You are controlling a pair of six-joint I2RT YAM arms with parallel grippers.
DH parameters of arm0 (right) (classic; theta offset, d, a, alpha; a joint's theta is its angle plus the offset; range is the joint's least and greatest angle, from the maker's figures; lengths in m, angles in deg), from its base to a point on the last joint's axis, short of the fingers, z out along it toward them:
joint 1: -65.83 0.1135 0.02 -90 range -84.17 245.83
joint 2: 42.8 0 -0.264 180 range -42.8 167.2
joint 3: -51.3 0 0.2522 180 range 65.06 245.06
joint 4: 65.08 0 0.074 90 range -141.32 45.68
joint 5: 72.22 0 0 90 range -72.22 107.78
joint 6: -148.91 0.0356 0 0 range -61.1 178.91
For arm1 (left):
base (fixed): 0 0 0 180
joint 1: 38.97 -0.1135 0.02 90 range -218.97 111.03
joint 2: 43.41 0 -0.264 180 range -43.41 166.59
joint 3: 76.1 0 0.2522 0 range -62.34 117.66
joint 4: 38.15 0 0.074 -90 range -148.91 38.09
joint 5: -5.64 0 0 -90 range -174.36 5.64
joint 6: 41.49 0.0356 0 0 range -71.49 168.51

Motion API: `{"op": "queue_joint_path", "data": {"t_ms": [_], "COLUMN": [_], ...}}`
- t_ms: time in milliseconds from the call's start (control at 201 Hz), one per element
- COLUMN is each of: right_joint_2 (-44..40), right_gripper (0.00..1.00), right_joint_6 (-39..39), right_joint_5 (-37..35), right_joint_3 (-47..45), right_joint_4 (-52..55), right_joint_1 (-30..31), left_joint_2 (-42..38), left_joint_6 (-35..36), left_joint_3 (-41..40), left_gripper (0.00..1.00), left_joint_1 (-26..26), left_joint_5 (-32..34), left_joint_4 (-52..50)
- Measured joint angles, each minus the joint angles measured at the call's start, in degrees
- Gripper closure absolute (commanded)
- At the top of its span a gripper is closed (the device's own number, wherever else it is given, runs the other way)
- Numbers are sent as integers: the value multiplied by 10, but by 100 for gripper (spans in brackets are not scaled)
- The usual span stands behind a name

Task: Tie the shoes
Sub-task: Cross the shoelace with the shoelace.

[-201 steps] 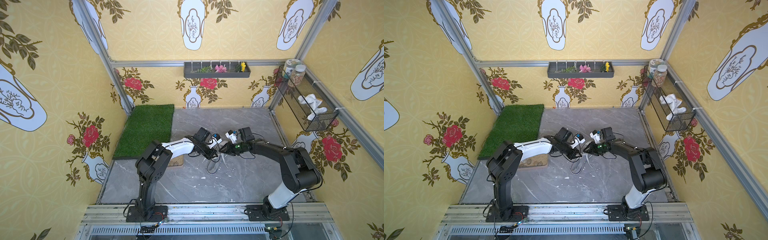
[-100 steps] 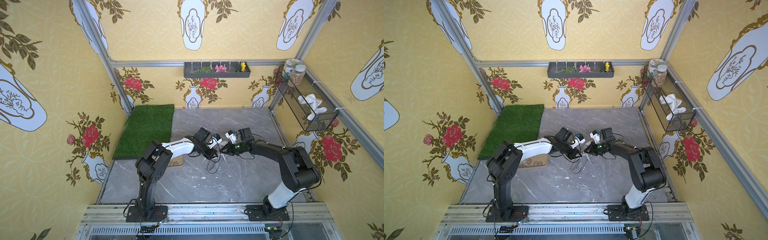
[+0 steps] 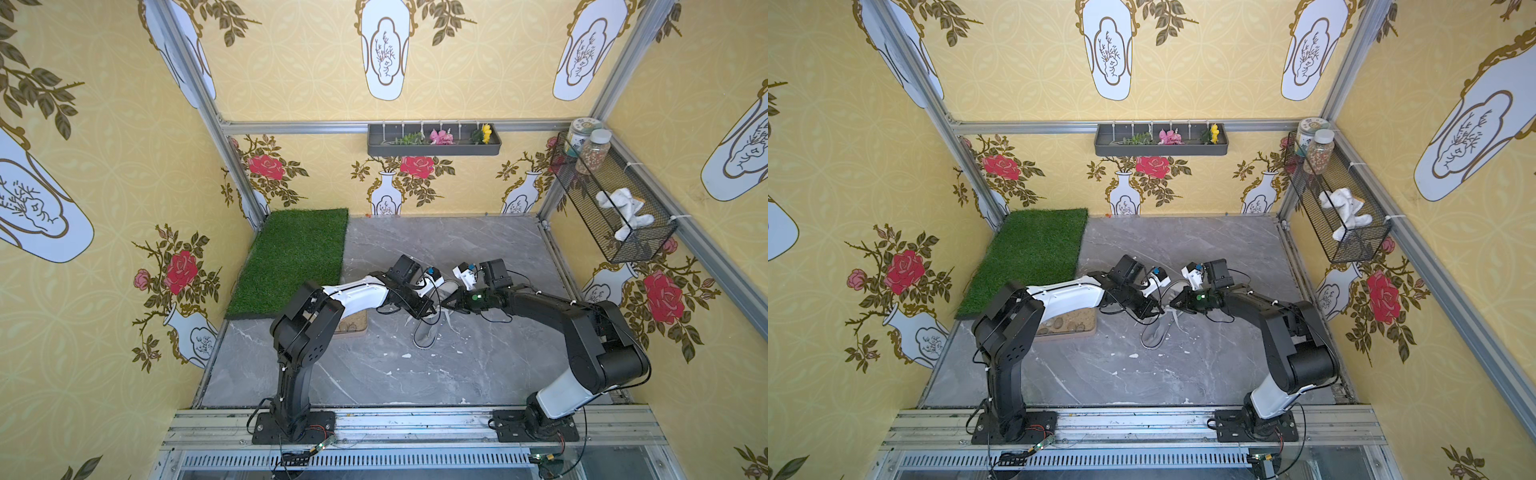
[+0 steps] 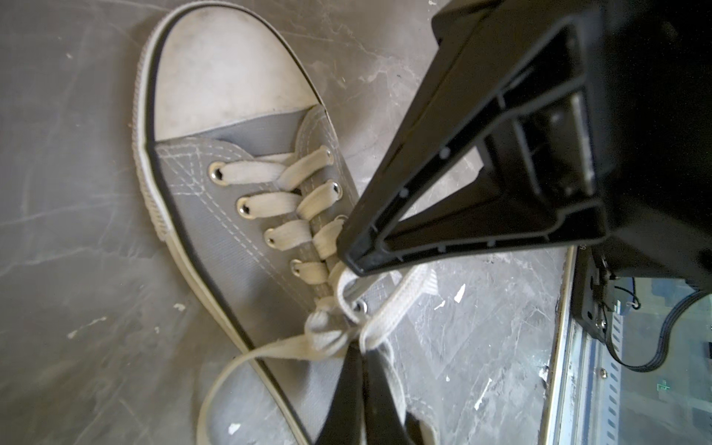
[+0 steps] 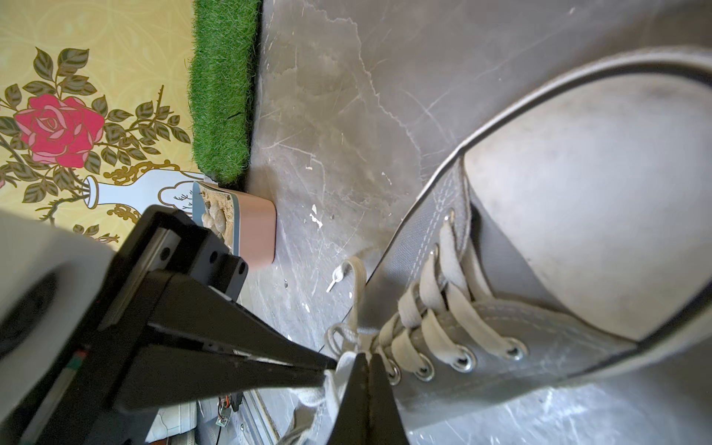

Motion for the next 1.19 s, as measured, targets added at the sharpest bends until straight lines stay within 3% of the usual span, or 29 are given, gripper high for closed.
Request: {"op": "queue_joint_path", "data": {"t_ms": [244, 782, 1195], "right_joint_2": [-14, -29, -37], "right_gripper": [100, 100, 100], "right_joint_6": [2, 15, 15], "right_joint_5": [0, -1, -2], "right_joint_3": [-14, -30, -37], "right_joint_4": [-19, -48, -52], "right_joint_1": [-3, -5, -2], "left_joint_2": [-1, -4, -7], "left_joint_6": [-2, -32, -63], "left_joint_3": [0, 4, 18], "left_gripper": [98, 53, 53], "left_joint_1": [0, -3, -12], "left_joint_5": [0, -3, 7], "left_joint_4": [0, 0, 4]}}
